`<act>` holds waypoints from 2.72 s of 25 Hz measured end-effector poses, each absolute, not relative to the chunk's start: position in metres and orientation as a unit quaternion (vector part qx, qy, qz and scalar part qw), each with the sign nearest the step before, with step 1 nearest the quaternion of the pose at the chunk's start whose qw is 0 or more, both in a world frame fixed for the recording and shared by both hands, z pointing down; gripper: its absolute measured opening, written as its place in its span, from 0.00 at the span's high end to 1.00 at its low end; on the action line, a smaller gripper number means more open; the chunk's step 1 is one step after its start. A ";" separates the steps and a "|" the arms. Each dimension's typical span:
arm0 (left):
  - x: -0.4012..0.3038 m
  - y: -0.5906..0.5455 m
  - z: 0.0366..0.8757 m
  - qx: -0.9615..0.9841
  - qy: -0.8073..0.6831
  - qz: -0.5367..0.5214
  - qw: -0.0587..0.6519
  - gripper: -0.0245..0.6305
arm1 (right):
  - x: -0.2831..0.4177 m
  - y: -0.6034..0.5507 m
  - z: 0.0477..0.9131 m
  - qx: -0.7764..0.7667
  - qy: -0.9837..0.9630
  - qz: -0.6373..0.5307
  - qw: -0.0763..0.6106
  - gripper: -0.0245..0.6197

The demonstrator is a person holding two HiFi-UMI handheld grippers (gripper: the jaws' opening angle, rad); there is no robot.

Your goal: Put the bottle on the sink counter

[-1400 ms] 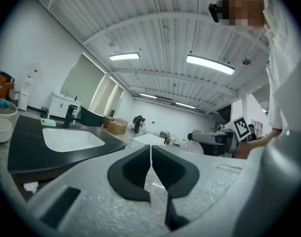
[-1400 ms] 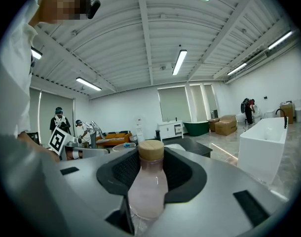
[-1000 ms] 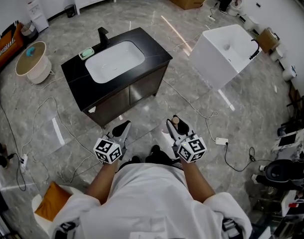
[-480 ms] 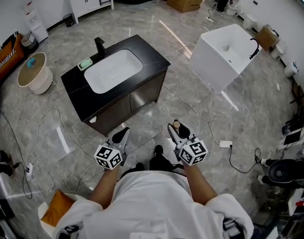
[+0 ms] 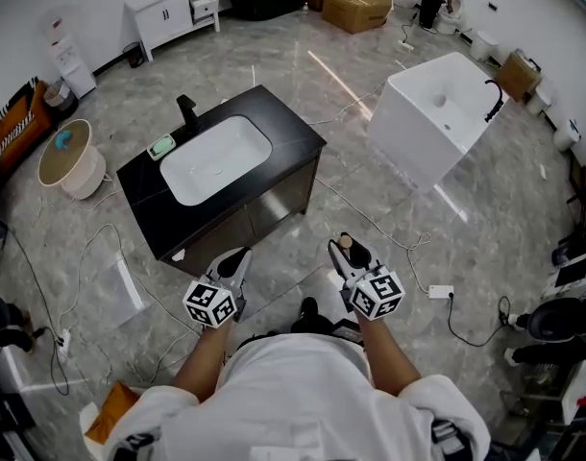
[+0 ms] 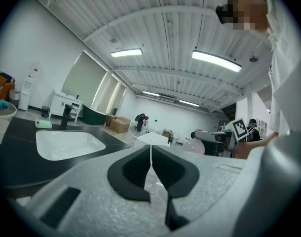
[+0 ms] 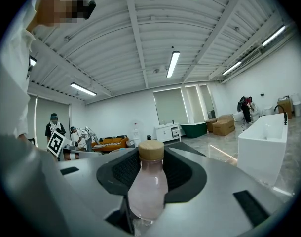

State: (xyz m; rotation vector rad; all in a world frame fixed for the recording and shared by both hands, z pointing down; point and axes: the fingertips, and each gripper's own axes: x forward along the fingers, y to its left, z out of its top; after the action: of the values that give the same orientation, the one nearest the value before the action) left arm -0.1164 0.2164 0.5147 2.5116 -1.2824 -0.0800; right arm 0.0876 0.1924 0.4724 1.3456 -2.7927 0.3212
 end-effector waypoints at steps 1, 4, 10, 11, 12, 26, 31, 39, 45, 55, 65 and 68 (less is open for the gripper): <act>-0.114 0.208 0.513 0.879 -0.449 -0.028 0.158 0.93 | 0.091 0.183 0.472 0.432 -0.896 0.100 0.012 0.74; -0.104 0.184 0.510 0.879 -0.451 -0.026 0.155 0.93 | 0.103 0.158 0.469 0.433 -0.897 0.091 0.014 0.74; -0.081 0.137 0.488 0.876 -0.459 -0.025 0.145 0.93 | 0.128 0.111 0.454 0.423 -0.902 0.089 0.004 0.74; -0.076 0.130 0.484 0.875 -0.461 -0.025 0.143 0.93 | 0.133 0.103 0.452 0.420 -0.903 0.089 0.003 0.74; -0.071 0.123 0.481 0.875 -0.463 -0.025 0.142 0.93 | 0.138 0.096 0.450 0.418 -0.904 0.091 0.002 0.74; -0.027 0.050 0.487 0.856 -0.495 -0.002 0.150 0.93 | 0.202 0.005 0.460 0.392 -0.914 0.103 -0.009 0.74; -0.015 0.040 0.500 0.858 -0.487 0.009 0.164 0.93 | 0.212 -0.014 0.477 0.395 -0.910 0.125 -0.002 0.74; -0.039 -0.001 0.528 0.847 -0.495 0.000 0.193 0.93 | 0.204 -0.061 0.486 0.399 -0.907 0.137 0.004 0.74; -0.060 -0.068 0.518 0.851 -0.491 -0.018 0.186 0.93 | 0.184 -0.113 0.477 0.395 -0.909 0.131 0.016 0.74; -0.110 -0.163 0.498 0.857 -0.483 -0.038 0.175 0.93 | 0.127 -0.213 0.450 0.395 -0.912 0.108 0.019 0.74; -0.173 -0.203 0.514 0.839 -0.511 -0.042 0.180 0.93 | 0.060 -0.273 0.445 0.376 -0.922 0.088 0.027 0.74; -0.171 -0.215 0.515 0.836 -0.517 -0.042 0.183 0.93 | 0.054 -0.292 0.443 0.365 -0.927 0.088 0.028 0.74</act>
State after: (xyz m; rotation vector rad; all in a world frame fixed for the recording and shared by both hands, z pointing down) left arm -0.1714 -0.2148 0.5149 2.3577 -1.4575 -0.1189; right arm 0.0545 -0.2923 0.4435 1.1260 -2.8600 0.2709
